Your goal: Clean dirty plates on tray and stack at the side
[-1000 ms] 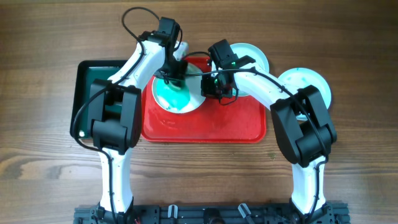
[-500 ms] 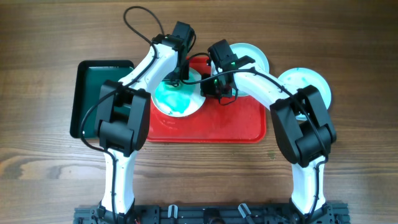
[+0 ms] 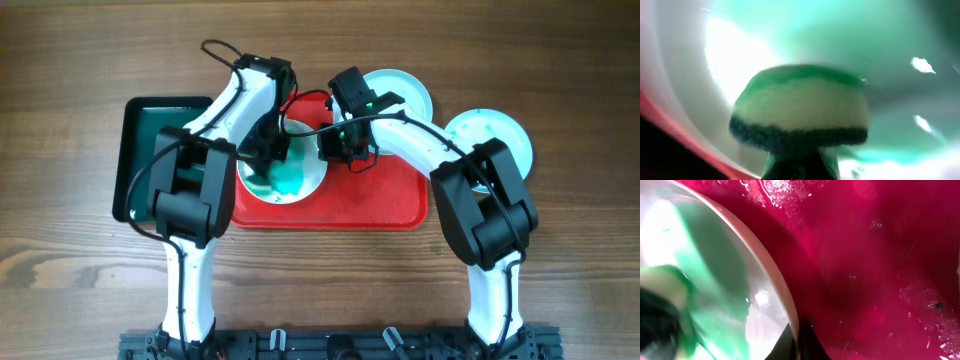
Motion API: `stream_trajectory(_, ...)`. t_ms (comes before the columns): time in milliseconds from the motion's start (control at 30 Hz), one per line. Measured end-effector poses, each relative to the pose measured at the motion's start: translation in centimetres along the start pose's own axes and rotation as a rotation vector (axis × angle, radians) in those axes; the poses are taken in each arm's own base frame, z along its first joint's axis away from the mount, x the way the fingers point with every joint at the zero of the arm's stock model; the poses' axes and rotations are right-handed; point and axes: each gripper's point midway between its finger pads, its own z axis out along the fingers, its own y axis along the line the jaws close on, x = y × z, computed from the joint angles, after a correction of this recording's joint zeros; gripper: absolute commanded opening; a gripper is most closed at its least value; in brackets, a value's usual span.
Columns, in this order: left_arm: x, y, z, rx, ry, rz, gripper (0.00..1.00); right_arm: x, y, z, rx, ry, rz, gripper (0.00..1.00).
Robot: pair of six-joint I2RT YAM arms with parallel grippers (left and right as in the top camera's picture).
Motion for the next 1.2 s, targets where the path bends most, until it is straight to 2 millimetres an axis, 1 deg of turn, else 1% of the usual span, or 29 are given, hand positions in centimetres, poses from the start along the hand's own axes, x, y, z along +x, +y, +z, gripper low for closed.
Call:
stream_trajectory(67,0.5,-2.1,-0.1,0.13,0.021,0.093,0.04,0.0,0.0,0.0,0.0,0.001,-0.003,0.04)
stream_trajectory(133,0.5,-4.0,-0.2,0.237,0.016,0.158,0.04,0.0,0.0,0.0,-0.001,0.002,-0.003,0.04)
stream_trajectory(233,-0.6,-5.5,-0.4,0.322,-0.039,0.206,0.04,0.1,0.0,0.0,-0.001,0.003,-0.002,0.04)
stream_trajectory(300,-2.3,-6.2,-0.7,0.354,-0.113,0.216,0.04,-0.1,-0.2,-0.1,0.002,-0.001,0.002,0.04)
stream_trajectory(367,-3.8,-6.4,-0.9,0.361,-0.173,0.192,0.04,-0.4,-0.6,-0.2,0.007,-0.011,0.013,0.04)
stream_trajectory(500,-8.4,-6.3,-2.5,0.332,-0.36,0.08,0.04,-0.7,-0.8,-0.3,0.01,-0.019,0.023,0.05)
stream_trajectory(533,-9.3,-6.0,-2.8,0.306,-0.396,0.035,0.04,-0.7,-0.8,-0.3,0.01,-0.02,0.023,0.05)
stream_trajectory(600,-10.3,-5.0,-3.1,0.249,-0.436,-0.046,0.04,-0.7,-0.8,-0.3,0.01,-0.02,0.023,0.05)
stream_trajectory(633,-10.8,-4.0,-3.3,0.194,-0.462,-0.108,0.04,-0.7,-0.8,-0.3,0.01,-0.02,0.023,0.04)
stream_trajectory(700,-11.2,-2.1,-3.5,0.103,-0.489,-0.186,0.04,-0.7,-0.8,-0.3,0.01,-0.02,0.023,0.04)
stream_trajectory(767,-10.8,-0.2,-3.6,0.021,-0.481,-0.245,0.04,-0.7,-0.8,-0.3,0.01,-0.02,0.023,0.04)
stream_trajectory(800,-10.2,1.0,-3.7,-0.011,-0.458,-0.276,0.04,-0.7,-0.8,-0.3,0.009,-0.019,0.023,0.04)
stream_trajectory(833,-9.6,2.8,-3.8,-0.033,-0.432,-0.323,0.04,-0.7,-0.7,-0.3,0.008,-0.018,0.022,0.04)
stream_trajectory(867,-9.0,3.5,-4.1,-0.029,-0.404,-0.34,0.04,-0.6,-0.6,-0.2,0.005,-0.017,0.019,0.04)
stream_trajectory(900,-8.4,4.4,-4.8,-0.018,-0.387,-0.362,0.04,-0.4,-0.4,-0.2,0.002,-0.009,0.016,0.04)
stream_trajectory(933,-8.1,5.6,-6.2,-0.006,-0.405,-0.391,0.04,-0.2,-0.2,-0.1,-0.002,-0.002,0.012,0.04)
stream_trajectory(967,-7.9,6.7,-7.8,0.005,-0.438,-0.417,0.04,0.0,-0.2,-0.1,-0.004,0.006,0.01,0.04)
stream_trajectory(1033,-6.4,9.0,-11.6,0.025,-0.507,-0.47,0.04,0.1,-0.2,-0.3,-0.002,0.01,-0.008,0.04)
stream_trajectory(1100,-5.0,10.1,-14.2,0.034,-0.553,-0.495,0.04,0.6,-0.7,-1.1,0.044,0.014,-0.017,0.04)
stream_trajectory(1133,-4.5,10.2,-15.0,0.036,-0.567,-0.501,0.04,0.6,-1.0,-1.9,0.076,0.0,-0.027,0.04)
stream_trajectory(1167,-4.1,10.2,-15.4,0.037,-0.571,-0.501,0.04,0.5,-0.9,-3.6,0.118,-0.032,-0.048,0.04)
stream_trajectory(1200,-3.9,10.2,-15.4,0.037,-0.565,-0.501,0.04,0.1,-0.6,-5.8,0.158,-0.087,-0.081,0.04)
